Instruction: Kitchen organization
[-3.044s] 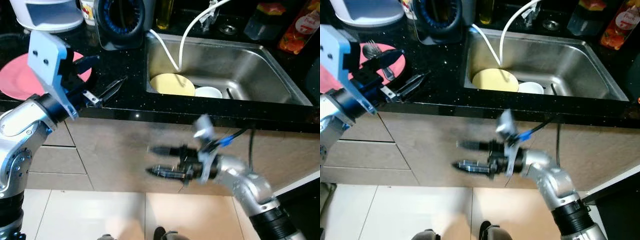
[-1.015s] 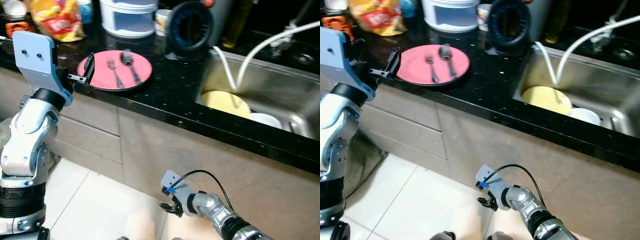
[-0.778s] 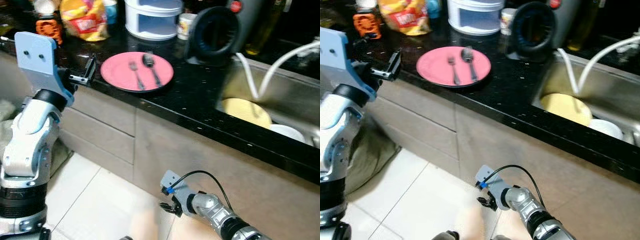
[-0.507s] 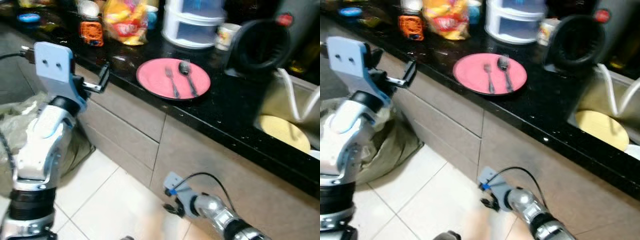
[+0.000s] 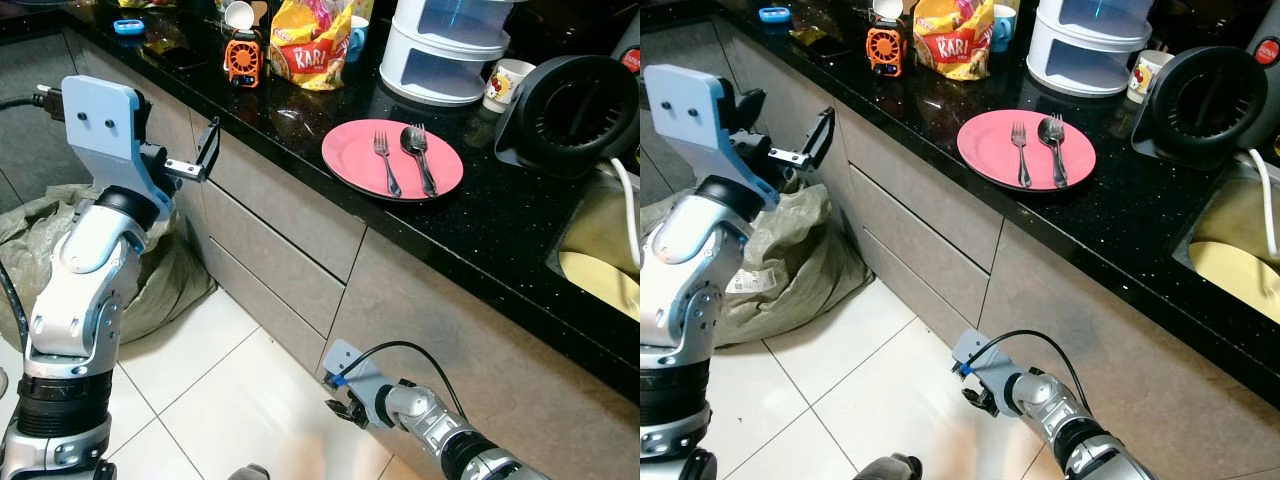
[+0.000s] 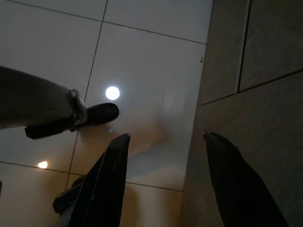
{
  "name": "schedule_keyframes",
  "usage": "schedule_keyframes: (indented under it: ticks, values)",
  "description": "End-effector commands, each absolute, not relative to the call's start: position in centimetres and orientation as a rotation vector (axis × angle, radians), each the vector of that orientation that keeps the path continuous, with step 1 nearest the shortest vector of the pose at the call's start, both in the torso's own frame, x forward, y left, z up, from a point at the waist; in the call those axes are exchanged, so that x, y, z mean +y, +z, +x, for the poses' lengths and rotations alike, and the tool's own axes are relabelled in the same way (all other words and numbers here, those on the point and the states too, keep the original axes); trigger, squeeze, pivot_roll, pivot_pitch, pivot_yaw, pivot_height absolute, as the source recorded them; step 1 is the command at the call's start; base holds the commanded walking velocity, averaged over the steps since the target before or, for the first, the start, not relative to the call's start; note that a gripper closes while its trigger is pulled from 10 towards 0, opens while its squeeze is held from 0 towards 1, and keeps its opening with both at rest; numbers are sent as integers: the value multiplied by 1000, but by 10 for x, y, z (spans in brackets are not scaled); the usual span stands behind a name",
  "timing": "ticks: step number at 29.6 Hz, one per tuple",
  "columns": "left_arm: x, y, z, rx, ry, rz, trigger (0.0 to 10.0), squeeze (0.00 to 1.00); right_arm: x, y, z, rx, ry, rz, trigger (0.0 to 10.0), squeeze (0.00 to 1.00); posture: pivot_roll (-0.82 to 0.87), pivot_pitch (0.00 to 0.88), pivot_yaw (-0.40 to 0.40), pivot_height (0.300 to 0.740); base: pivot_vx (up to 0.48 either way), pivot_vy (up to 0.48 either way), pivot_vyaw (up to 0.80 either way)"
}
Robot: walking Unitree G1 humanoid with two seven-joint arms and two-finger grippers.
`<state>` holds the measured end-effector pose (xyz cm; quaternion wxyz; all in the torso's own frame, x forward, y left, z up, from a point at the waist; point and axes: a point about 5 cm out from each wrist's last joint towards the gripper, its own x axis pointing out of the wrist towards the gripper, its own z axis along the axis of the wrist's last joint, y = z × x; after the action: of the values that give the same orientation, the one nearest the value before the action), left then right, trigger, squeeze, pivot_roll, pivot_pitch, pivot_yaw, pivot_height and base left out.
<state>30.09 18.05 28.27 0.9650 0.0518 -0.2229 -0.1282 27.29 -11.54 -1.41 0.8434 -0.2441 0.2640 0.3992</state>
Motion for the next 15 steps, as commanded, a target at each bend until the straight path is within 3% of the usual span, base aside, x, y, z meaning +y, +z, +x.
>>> schedule_keyframes:
  ticks: [1, 2, 15]
  values:
    - [177, 280, 299, -441, -273, 95, 10000, 0, -122, -19, 268, 586, 826, -520, 10000, 0, 182, 89, -61, 740, 0, -480, 0]
    - [177, 280, 300, -442, -271, 95, 10000, 0, -122, -20, 268, 586, 826, -521, 10000, 0, 182, 89, -61, 740, 0, -480, 0]
    - [186, 289, 302, -477, -248, 89, 10000, 0, -126, -21, 268, 592, 801, -524, 10000, 0, 175, 92, -52, 740, 0, 0, 0]
